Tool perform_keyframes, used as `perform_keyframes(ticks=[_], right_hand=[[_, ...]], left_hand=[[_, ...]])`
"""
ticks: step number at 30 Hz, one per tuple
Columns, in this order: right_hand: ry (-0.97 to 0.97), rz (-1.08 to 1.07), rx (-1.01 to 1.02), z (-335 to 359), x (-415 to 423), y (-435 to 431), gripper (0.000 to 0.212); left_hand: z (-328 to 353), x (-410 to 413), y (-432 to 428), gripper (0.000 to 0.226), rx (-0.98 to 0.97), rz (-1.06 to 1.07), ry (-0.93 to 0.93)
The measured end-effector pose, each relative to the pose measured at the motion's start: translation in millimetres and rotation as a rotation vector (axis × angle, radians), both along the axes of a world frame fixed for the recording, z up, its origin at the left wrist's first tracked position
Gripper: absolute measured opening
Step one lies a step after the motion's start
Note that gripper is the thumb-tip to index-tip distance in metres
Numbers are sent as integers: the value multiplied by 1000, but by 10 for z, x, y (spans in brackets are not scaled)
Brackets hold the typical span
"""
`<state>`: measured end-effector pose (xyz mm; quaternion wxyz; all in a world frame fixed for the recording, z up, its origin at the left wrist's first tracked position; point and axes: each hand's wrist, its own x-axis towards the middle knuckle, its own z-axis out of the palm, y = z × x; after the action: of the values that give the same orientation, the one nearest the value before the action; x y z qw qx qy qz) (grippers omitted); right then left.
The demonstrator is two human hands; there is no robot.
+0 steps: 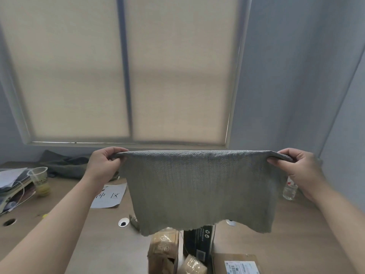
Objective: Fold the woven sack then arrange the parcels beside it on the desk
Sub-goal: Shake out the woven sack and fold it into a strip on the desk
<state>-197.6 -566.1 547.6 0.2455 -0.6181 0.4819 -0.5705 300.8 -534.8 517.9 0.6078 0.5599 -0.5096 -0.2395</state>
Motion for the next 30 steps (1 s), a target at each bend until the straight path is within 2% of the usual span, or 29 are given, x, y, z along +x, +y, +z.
perform_keyframes(ticks=[3,5,8,10,14,17,20,23,27,30], right_hand=[[-185,87,-14,4,-30,6,47],[-272,155,-12,24,-57,25,63],[-311,232,-4,83,-55,61,51],[-341,244,-7,104,-38,60,47],[-373,264,-4,140,-20,42,31],[-432,381,23,133,-49,79,8],[-462,479,164,18,-152,93,29],[-384,478,291,-136,-211,53,32],[-264,396,331,-272,-165,-9,67],[-201,396,319,-292,-80,-7,62]], left_hand=[[33,-15,20,24,-94,13,26],[85,-61,79,28,-146,-47,118],[117,-143,121,38,-183,-185,290],[108,-180,103,36,-208,-184,374],[109,-287,64,26,-227,-114,423],[116,-332,50,20,-244,-87,455],[121,-309,41,13,-235,-51,544],[122,-275,32,20,-215,-64,592],[132,-303,33,15,-164,-39,553],[160,-300,25,21,-151,-3,433]])
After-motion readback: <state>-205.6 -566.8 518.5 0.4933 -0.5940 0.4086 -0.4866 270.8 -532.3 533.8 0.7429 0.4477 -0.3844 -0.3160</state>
